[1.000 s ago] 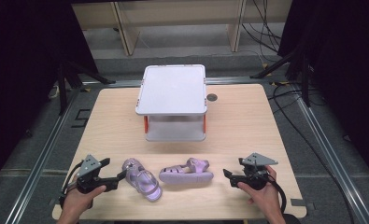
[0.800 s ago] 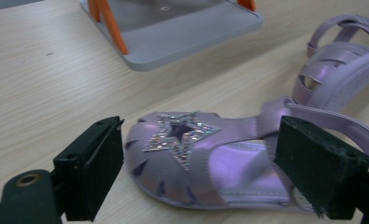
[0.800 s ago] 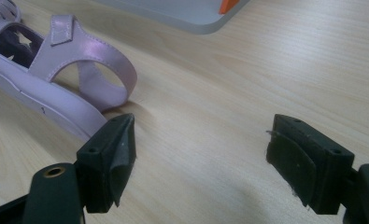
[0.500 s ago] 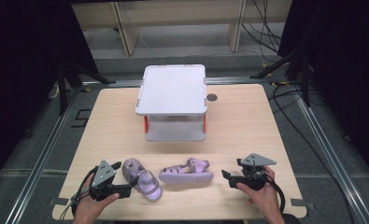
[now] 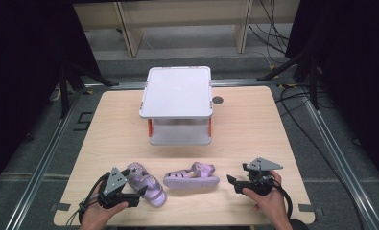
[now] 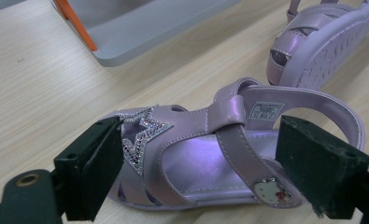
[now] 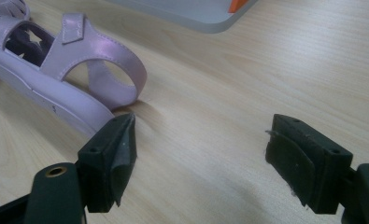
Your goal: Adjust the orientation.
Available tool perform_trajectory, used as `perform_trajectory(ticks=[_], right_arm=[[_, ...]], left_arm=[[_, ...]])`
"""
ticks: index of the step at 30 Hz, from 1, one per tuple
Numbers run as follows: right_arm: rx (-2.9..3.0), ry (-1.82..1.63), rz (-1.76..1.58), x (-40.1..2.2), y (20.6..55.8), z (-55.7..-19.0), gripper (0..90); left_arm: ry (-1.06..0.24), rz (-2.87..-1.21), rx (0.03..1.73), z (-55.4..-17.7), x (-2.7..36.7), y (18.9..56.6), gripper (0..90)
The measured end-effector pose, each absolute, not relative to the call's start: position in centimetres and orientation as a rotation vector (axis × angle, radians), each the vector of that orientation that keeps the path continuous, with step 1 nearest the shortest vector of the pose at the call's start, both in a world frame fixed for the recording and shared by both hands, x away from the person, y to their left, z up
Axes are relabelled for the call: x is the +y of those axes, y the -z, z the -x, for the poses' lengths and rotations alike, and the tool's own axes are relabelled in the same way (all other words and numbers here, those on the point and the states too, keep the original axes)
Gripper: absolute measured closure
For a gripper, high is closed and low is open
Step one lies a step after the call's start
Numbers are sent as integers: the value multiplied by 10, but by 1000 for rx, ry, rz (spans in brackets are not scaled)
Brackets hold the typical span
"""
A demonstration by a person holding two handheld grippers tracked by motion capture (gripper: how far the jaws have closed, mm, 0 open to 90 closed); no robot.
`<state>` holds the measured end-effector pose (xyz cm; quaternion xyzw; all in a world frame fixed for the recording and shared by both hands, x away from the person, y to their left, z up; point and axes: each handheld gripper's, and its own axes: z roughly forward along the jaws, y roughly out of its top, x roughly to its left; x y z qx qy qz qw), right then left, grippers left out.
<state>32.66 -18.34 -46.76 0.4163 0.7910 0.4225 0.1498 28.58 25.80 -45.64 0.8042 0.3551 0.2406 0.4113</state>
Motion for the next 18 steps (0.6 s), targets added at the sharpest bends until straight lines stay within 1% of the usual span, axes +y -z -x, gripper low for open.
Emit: perform_trajectory(ticks=[3,4,7,8,13,14,16,18], right_arm=[[2276,-1211,-1199,-183,467,-326,242],[2270,-1217,-1196,-183,468,-326,242],[2277,-1223,-1206,-183,467,-326,242],[2275,-1230,-1199,-183,468,-326,242],[2268,-1230,-1200,-183,467,-326,242],[2268,-1230,-1200,-183,467,-326,242],[2263,-1222,-1192,-184,467,-327,242],[2264,-1223,-1192,-184,467,-326,242]], left_arm=[[-606,-2053,872,-287,263,455,148],[-590,-2032,893,-286,263,456,147],[-595,-2040,911,-287,269,454,147],[-624,-2063,910,-288,276,452,152],[-624,-2049,929,-289,283,451,151],[-643,-2083,905,-290,285,450,151],[-634,-2070,924,-290,284,452,152],[-667,-2094,927,-291,286,453,153]])
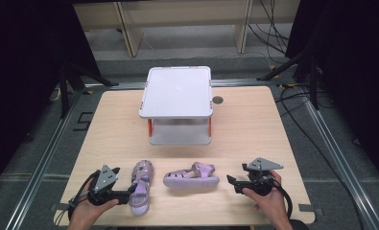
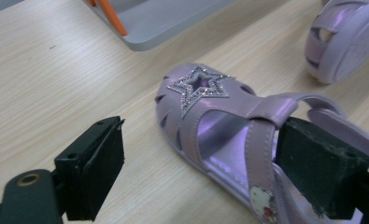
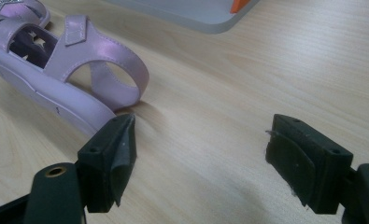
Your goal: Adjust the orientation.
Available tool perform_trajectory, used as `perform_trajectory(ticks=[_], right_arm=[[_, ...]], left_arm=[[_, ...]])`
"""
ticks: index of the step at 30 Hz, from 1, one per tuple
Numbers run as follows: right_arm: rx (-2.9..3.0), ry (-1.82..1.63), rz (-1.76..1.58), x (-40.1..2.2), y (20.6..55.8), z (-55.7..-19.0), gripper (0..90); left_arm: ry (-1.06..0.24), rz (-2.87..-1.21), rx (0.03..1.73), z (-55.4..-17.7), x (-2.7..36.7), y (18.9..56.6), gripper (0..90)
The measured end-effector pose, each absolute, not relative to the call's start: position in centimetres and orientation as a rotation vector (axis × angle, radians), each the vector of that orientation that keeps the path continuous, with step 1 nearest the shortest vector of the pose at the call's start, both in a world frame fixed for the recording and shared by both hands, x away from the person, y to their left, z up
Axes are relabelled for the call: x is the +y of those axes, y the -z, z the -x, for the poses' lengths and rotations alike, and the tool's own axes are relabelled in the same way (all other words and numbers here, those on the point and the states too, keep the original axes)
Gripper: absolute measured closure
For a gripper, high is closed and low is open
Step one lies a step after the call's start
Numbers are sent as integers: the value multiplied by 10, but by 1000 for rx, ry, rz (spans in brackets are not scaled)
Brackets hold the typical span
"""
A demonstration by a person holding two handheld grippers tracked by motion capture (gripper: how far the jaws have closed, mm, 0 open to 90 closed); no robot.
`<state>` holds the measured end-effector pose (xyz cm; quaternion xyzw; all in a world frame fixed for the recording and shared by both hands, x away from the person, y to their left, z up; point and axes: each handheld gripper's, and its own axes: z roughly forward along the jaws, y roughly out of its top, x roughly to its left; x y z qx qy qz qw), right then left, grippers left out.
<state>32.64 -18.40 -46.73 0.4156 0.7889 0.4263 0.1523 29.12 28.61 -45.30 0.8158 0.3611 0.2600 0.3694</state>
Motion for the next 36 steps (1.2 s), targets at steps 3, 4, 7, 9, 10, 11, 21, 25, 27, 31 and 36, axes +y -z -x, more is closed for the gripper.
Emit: perform_trajectory(ticks=[3,4,7,9,10,11,21,25,27,31,36], right_arm=[[2264,-1225,-1192,-184,467,-326,242],[2264,-1225,-1192,-184,467,-326,242],[2270,-1235,-1204,-183,468,-326,242],[2270,-1236,-1204,-183,467,-326,242],[2271,-1249,-1201,-183,468,-326,242],[2271,-1250,-1201,-183,468,-326,242],[2270,-1253,-1169,-183,466,-325,243],[2272,-1252,-1163,-184,466,-325,243],[2269,-1255,-1163,-185,466,-325,243],[2277,-1247,-1166,-185,465,-325,243],[2281,-1256,-1181,-184,466,-325,243]], left_arm=[[-651,-2061,945,-290,285,453,154],[-651,-2061,945,-290,285,453,154],[-671,-2077,943,-290,286,451,154],[-670,-2097,933,-292,289,451,154],[-678,-2106,931,-291,289,451,154],[-663,-2088,930,-290,286,452,155],[-626,-2120,818,-290,278,450,340],[-614,-2144,781,-289,275,453,449],[-603,-2150,754,-289,274,455,506],[-586,-2124,720,-287,272,458,679],[-600,-2138,710,-286,274,457,725]])
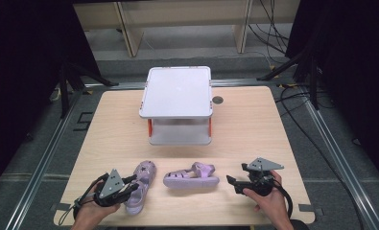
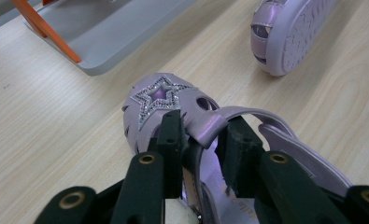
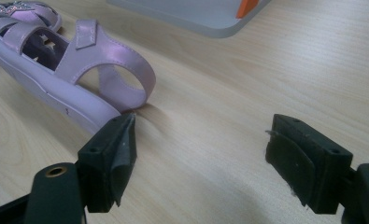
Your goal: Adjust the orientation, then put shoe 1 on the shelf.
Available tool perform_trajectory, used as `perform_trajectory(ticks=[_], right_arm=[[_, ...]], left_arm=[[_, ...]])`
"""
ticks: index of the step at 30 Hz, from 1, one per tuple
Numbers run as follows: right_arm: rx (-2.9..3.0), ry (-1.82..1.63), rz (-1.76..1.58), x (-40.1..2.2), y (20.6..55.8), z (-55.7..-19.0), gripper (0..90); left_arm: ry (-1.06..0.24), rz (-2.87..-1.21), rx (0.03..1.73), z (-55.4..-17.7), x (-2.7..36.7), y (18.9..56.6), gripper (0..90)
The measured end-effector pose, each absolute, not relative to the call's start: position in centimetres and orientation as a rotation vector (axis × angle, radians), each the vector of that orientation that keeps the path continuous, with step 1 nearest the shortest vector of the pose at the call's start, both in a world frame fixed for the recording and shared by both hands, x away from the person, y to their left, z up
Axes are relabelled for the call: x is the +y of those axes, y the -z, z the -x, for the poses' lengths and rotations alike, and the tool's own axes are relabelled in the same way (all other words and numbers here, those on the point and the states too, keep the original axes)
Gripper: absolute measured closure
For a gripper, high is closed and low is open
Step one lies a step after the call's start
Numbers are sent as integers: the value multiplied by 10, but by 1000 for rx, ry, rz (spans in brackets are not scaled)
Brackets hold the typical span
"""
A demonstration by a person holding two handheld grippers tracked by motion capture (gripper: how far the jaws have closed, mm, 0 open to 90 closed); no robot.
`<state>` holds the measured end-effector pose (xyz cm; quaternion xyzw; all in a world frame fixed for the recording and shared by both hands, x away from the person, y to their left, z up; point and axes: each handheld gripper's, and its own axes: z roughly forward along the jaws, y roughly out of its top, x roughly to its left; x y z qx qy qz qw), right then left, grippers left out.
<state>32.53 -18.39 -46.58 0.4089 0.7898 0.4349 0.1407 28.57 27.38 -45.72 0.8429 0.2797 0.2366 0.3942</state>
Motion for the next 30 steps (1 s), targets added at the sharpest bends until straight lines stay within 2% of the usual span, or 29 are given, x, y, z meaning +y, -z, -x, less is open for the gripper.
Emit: perform_trajectory(ticks=[19,30], right_arm=[[2257,-1246,-1190,-187,466,-329,246],[2236,-1269,-1204,-190,466,-330,249]], left_arm=[[-556,-2010,681,-293,287,442,793],[-589,-1913,668,-304,290,402,798]])
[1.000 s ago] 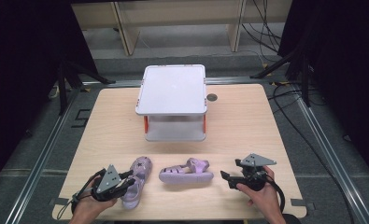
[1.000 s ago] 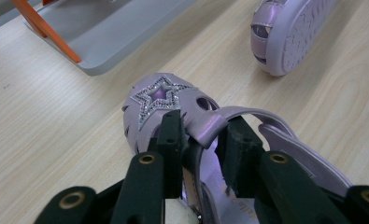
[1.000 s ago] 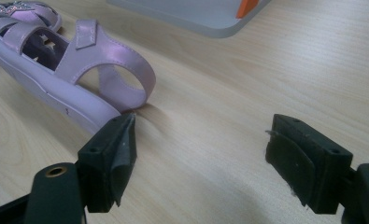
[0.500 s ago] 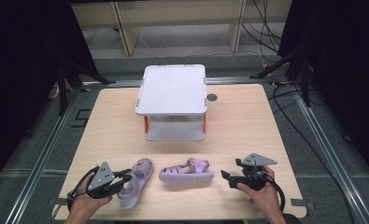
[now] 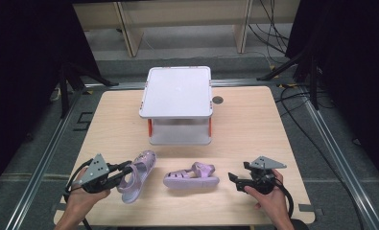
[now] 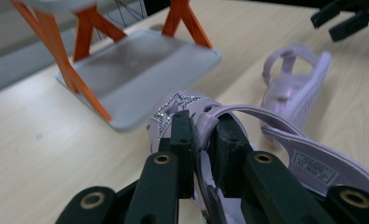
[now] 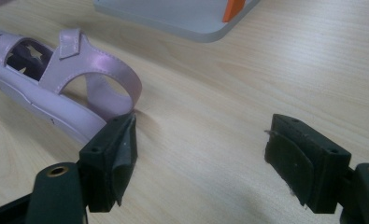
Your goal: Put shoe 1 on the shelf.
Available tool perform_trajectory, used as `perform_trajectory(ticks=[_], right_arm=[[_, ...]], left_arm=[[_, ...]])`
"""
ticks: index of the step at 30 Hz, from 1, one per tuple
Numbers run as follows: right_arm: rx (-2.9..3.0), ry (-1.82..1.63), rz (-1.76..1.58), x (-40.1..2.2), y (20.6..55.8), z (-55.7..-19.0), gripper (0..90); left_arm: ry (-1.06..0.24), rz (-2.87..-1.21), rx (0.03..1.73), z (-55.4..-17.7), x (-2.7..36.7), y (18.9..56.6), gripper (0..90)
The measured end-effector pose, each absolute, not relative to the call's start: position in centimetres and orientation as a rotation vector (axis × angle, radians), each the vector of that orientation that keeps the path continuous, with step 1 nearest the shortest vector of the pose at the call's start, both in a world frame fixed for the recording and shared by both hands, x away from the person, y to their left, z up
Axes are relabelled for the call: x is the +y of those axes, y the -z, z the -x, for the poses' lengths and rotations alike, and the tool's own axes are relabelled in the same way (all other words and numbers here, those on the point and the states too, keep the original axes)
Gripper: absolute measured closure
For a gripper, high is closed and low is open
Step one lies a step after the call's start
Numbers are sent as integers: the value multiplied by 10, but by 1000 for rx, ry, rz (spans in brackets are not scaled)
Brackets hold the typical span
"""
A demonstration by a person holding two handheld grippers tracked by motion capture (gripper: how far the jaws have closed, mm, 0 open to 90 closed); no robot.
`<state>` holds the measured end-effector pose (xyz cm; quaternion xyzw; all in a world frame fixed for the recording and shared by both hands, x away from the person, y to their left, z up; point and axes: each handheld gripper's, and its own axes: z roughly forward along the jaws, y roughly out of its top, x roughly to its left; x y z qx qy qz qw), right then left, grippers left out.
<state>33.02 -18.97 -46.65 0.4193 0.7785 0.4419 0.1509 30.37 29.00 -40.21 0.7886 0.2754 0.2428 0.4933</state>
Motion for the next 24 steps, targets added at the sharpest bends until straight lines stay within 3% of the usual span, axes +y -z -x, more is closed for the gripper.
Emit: perform_trajectory(ticks=[24], right_arm=[[2226,-1274,-1241,-192,466,-331,249]], left_arm=[[-616,-1882,575,-350,264,314,807]])
